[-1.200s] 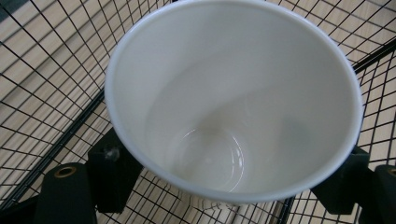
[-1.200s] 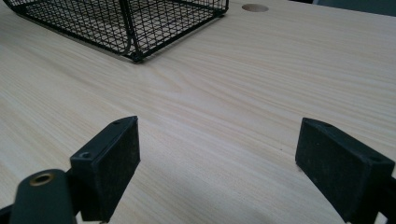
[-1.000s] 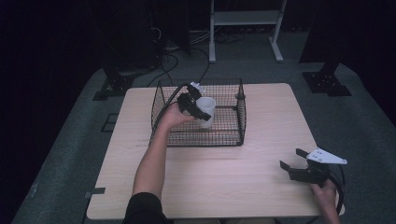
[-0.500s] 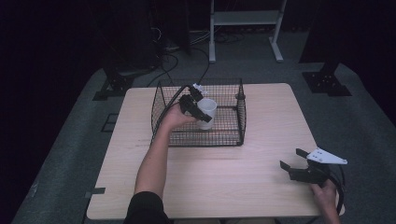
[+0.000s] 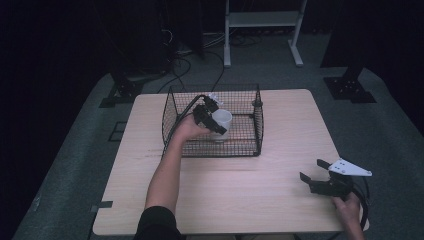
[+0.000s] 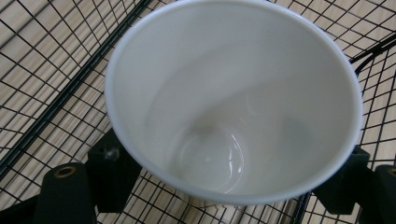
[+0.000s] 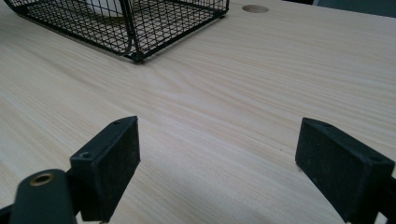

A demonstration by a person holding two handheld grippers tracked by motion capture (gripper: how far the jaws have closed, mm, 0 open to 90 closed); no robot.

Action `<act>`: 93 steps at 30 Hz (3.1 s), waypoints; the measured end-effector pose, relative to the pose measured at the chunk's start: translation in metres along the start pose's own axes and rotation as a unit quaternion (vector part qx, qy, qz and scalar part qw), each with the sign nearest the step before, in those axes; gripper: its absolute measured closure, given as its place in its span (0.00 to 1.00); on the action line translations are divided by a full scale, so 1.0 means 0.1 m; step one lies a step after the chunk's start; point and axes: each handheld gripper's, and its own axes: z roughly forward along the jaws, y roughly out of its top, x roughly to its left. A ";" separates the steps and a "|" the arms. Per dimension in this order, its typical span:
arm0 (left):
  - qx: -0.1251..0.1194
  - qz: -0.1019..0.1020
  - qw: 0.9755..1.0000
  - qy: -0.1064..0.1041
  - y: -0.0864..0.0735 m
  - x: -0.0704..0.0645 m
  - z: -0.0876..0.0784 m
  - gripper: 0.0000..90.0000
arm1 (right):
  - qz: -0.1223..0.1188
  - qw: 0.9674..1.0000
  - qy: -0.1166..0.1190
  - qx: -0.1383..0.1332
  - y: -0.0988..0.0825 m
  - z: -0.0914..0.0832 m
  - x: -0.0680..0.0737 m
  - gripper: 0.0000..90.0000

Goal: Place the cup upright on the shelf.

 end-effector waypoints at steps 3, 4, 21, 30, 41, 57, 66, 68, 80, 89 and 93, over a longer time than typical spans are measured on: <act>-0.001 -0.001 1.000 0.001 -0.01 0.00 0.00 0.24 | 0.000 1.000 0.000 -0.001 0.00 0.00 0.00 0.15; -0.001 -0.001 1.000 0.001 -0.02 0.01 0.00 0.24 | 0.001 1.000 0.000 -0.001 0.00 0.00 0.00 0.15; 0.007 -0.012 1.000 0.008 -0.09 0.04 -0.03 0.22 | 0.000 1.000 0.000 0.000 0.00 0.00 0.00 0.15; -0.008 -0.022 1.000 0.008 -0.12 0.04 -0.07 0.15 | 0.000 1.000 -0.001 0.001 0.00 0.00 0.00 0.15; -0.019 -0.013 0.999 0.036 -0.12 -0.03 -0.31 0.10 | 0.000 1.000 -0.001 0.001 0.00 0.00 0.00 0.15; -0.031 -0.008 0.998 0.059 -0.18 -0.17 -0.59 0.10 | -0.001 1.000 -0.001 0.001 0.00 0.00 0.01 0.15; -0.055 -0.004 0.996 0.064 -0.26 -0.28 -0.77 0.10 | -0.001 1.000 -0.001 0.002 0.00 0.00 0.00 0.15; -0.056 -0.002 0.996 0.066 -0.27 -0.31 -0.80 0.10 | 0.000 1.000 -0.001 0.002 0.00 0.00 0.00 0.15; -0.066 0.005 0.996 0.059 -0.38 -0.48 -0.93 0.10 | 0.000 1.000 -0.002 0.003 0.00 0.01 0.00 0.15; -0.068 0.013 0.996 0.063 -0.45 -0.62 -0.99 0.10 | 0.000 1.000 -0.001 0.004 0.00 0.01 0.00 0.15; -0.069 0.019 0.995 0.064 -0.48 -0.69 -1.01 0.10 | -0.001 1.000 -0.002 0.004 0.00 0.01 0.00 0.15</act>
